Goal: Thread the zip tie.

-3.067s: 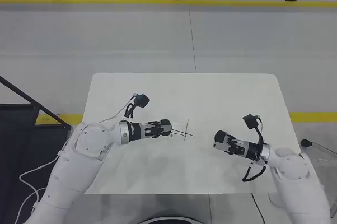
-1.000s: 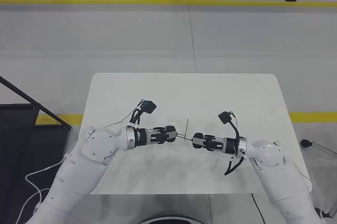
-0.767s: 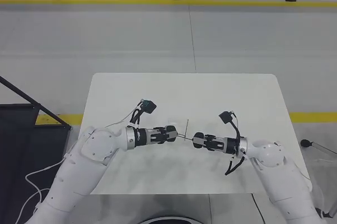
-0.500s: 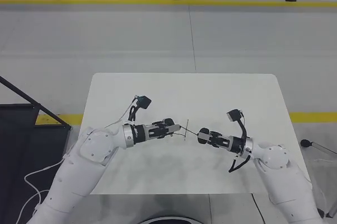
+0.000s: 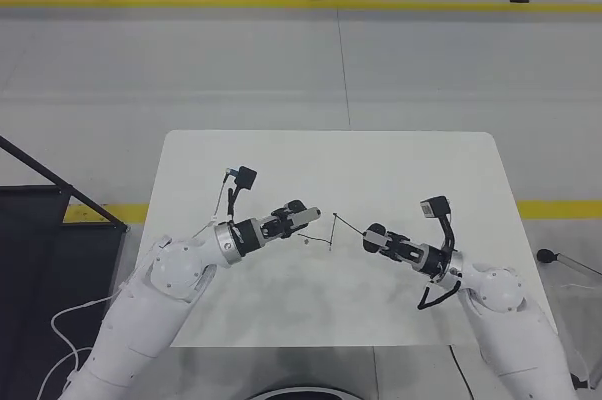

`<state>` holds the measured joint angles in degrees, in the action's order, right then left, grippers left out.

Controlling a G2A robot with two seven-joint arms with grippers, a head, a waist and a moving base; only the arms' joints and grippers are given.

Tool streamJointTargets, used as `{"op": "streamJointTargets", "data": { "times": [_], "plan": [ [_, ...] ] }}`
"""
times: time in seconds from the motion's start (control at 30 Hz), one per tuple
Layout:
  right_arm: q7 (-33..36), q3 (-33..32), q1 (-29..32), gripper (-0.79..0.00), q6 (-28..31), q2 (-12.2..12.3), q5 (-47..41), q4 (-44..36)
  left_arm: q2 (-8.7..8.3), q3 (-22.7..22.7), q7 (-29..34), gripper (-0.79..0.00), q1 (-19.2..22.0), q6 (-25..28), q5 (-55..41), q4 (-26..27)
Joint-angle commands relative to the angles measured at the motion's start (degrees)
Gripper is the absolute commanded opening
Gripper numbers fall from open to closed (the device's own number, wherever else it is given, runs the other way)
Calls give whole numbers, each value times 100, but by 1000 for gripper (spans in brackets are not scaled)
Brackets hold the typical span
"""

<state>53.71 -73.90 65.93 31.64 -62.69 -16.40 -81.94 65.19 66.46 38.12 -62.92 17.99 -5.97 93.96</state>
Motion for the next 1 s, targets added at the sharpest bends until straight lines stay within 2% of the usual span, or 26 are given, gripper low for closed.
{"op": "streamJointTargets", "data": {
  "times": [0.0,0.27,0.47,0.67,0.87,0.97],
  "plan": [
    [0,1,-1,-785,0,0,1,1,0,0,-1,0,0,0,-1,0],
    [0,1,-1,-785,0,0,1,1,5,-48,-54,0,-37,-29,101,26],
    [-406,60,114,-785,-190,-22,-3,-174,126,-454,-985,0,-83,243,511,-34],
    [-433,54,94,-785,-228,-28,-245,-117,279,-929,-1751,0,56,720,1048,-392],
    [-359,89,39,-785,-263,-28,-228,-77,419,-1206,-2602,0,130,1151,1542,-690],
    [-336,109,23,-785,-255,-29,-234,-70,471,-1315,-2821,0,144,1276,1723,-835]
  ]
}}
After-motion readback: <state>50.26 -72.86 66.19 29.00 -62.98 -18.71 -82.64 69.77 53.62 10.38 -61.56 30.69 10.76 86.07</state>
